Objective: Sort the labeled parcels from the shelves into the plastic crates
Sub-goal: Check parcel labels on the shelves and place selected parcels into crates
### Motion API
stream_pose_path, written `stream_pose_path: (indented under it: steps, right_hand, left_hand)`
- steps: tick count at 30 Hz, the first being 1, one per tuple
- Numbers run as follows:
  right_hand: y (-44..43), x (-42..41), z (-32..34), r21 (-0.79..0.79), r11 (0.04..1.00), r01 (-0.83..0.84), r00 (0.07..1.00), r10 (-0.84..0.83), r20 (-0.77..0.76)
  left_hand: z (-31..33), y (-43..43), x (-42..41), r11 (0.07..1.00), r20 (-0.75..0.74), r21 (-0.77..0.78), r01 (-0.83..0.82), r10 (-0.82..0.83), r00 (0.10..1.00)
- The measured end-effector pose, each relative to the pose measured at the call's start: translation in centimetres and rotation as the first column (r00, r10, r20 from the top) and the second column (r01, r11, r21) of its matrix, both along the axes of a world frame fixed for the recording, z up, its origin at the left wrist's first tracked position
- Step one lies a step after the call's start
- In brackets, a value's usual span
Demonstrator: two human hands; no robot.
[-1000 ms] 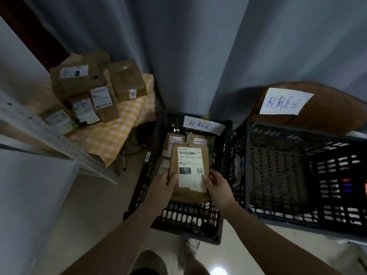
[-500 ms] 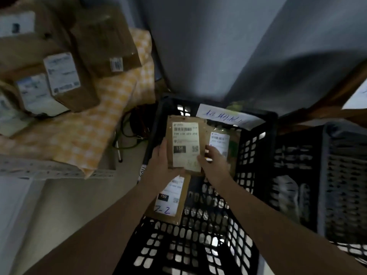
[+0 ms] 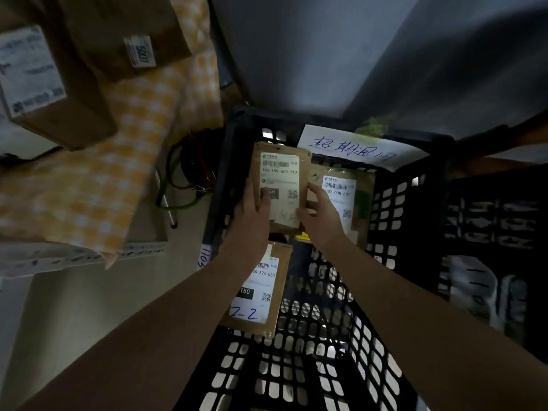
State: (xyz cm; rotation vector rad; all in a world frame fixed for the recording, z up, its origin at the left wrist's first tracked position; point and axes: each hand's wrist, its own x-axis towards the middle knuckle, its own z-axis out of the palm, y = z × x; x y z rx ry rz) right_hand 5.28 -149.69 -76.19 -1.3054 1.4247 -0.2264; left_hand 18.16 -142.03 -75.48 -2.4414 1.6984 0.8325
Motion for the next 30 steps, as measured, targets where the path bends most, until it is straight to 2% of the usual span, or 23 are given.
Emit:
stream_pose_path:
  steps: [4, 8, 11, 16, 20, 23, 30]
  right_hand:
    - [-0.1, -0.1, -0.9, -0.001, 0.996, -0.095, 0.994, 0.095, 0.049]
    - [-0.7, -1.0, -1.3, 0.009, 0.963, -0.269, 0.962, 0.268, 0.052]
    - [-1.2, -1.9, -0.5, -0.014, 0.898, -0.441, 0.891, 0.435, -0.129]
    - [-1.7, -3.0, 2.3, -0.053, 0.816, -0.575, 0.766, 0.515, -0.385]
    - [-1.6, -4.1, 7.0, -0.049, 0.748, -0.662, 0.649, 0.539, -0.536]
    - [-1.8, -4.7, 12.4, -0.122, 0.694, -0.71, 0.612, 0.521, -0.595]
    - [-3.4, -6.3, 28.7, -0.437, 0.506, -0.743, 0.653, 0.407, -0.639]
  left_hand:
    - [-1.3, -0.7, -0.1, 0.993, 0.105, 0.009, 0.119, -0.119, 0.987]
    - [-2.0, -0.8, -0.6, 0.988, 0.108, 0.049, 0.148, -0.153, 0.982]
    - [-1.7, -0.7, -0.1, 0.989, 0.07, 0.063, 0.136, -0.14, 0.988]
    - [1.2, -2.1, -0.4, 0.993, 0.004, 0.084, 0.086, -0.086, 0.996]
    - [5.8, -2.0, -1.2, 0.974, 0.094, 0.076, 0.215, -0.222, 0.971]
    - [10.9, -1.7, -1.6, 0.969, 0.199, 0.04, 0.242, -0.245, 0.949]
    - [27.9, -2.3, -3.3, 0.981, 0.316, -0.178, 0.082, -0.022, 0.948]
